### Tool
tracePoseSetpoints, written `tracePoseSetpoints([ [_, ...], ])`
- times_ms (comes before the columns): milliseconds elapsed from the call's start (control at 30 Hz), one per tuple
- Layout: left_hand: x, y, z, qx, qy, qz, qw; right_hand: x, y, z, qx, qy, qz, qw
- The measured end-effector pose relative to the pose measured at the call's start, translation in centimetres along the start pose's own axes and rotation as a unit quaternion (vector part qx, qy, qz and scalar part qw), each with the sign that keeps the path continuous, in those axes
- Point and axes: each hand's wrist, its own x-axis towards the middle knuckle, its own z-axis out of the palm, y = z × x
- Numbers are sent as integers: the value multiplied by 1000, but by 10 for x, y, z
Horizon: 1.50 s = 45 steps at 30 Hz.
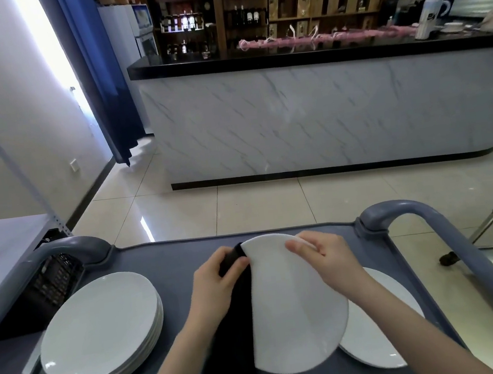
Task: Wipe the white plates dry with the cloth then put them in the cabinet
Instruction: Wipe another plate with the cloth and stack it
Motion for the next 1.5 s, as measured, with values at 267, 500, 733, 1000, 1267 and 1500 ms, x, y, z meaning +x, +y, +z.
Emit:
tracePoseSetpoints([
  [267,-27,-9,28,-128,209,-178,953,-19,6,43,175,289,142,930],
  [500,-19,-13,6,-95,165,-88,978,-19,28,21,75,176,98,977],
  [733,-17,1,0,18,0,16,1000,16,8,5,-107,-118,-5,987],
  [1000,-26,-4,6,-24,56,-49,997,-3,21,21,77,48,49,995],
  [1267,-38,0,16,-65,150,-67,984,-13,23,31,-18,185,93,978],
  [1500,-34,14,16,-66,144,-29,987,-37,8,61,-215,192,-100,952],
])
